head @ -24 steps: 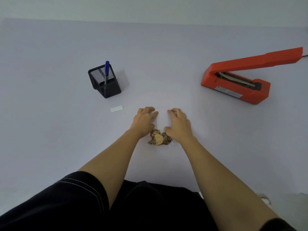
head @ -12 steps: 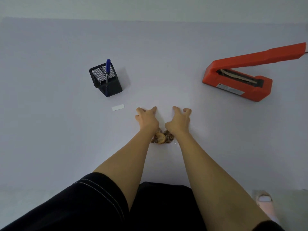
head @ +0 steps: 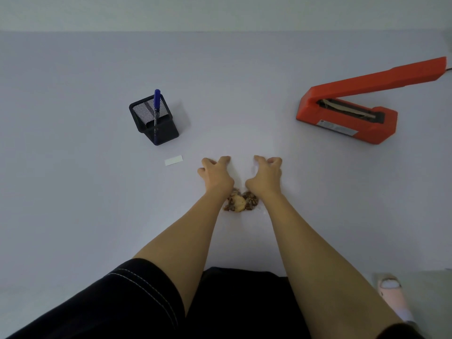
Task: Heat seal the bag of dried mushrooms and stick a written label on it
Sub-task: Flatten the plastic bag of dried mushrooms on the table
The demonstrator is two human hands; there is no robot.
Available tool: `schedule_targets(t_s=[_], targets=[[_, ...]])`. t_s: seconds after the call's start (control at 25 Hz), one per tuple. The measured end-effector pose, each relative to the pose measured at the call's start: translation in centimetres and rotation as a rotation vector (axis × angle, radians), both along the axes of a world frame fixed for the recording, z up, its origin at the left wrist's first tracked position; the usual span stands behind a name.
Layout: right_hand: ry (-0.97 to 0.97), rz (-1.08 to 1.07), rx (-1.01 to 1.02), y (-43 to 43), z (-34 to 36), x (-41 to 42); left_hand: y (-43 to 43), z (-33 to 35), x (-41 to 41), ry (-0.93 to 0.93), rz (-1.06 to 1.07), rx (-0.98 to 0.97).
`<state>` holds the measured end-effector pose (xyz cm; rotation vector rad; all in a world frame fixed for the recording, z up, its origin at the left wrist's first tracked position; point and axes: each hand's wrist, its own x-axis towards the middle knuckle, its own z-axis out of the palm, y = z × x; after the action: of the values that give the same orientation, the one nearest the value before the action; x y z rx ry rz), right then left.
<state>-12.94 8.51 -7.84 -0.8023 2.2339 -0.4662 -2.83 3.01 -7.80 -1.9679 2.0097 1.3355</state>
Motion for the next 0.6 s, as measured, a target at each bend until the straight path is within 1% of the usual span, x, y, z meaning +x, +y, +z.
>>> schedule_targets(t_s=[0.16,0.28,0.4,0.48,0.6], targets=[[-0.009,0.005,-0.016,-0.2,0.4,0.1,0.0,0.1,0.1,0.023,0.021,0.027],[-0.064,0.015,-0.056,-0.1,0.5,0.4,-0.4,-0.2,1.3,0.093,0.0,0.049],[-0.148,-0.046,-0.075,0.2,0.3,0.5,-0.3,-0.4,2.2,0.168,-0.052,0.0],[-0.187,-0.089,-0.087,0.7,-0.1,0.4,-0.2,-0.6,2.6,0.218,-0.029,-0.039],[-0.217,-0.079,-0.162,1.7,-0.4,-0.1,-0.2,-1.2,2.9,0.2,-0.027,-0.037]])
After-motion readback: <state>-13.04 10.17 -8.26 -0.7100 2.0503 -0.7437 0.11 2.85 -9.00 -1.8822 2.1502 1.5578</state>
